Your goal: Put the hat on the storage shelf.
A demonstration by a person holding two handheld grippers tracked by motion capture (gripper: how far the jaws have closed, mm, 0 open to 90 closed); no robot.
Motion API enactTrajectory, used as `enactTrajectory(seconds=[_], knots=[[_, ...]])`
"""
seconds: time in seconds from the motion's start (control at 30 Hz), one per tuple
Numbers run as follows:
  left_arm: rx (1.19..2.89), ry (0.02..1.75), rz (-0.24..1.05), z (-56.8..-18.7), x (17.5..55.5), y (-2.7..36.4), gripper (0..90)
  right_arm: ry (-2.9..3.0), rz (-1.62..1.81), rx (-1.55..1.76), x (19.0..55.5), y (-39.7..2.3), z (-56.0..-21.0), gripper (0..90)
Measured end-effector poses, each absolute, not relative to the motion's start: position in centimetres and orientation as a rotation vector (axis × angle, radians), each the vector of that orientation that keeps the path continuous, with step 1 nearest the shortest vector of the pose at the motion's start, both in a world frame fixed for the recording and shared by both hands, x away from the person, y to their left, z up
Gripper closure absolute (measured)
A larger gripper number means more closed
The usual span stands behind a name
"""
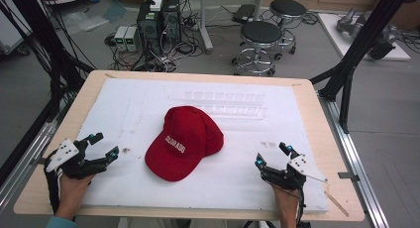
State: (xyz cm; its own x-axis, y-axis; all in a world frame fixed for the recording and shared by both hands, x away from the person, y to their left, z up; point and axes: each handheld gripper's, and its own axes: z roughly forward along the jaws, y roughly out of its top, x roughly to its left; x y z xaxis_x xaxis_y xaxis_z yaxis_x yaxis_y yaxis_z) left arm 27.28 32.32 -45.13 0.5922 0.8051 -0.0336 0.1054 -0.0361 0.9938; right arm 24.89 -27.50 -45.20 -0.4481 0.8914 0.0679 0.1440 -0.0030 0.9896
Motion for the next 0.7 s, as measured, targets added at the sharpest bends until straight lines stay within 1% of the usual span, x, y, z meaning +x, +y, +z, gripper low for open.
enactTrajectory(seconds=[0.53,0.7], knots=[[1.525,0.815,0.665,-45.1,27.4,32.4,18.3,1.645,1.530,1.115,25.2,-27.8,-45.2,7.5],[1.522,0.817,0.664,-45.1,27.4,32.4,18.2,1.740,1.509,1.174,26.1,-27.7,-44.9,7.5]])
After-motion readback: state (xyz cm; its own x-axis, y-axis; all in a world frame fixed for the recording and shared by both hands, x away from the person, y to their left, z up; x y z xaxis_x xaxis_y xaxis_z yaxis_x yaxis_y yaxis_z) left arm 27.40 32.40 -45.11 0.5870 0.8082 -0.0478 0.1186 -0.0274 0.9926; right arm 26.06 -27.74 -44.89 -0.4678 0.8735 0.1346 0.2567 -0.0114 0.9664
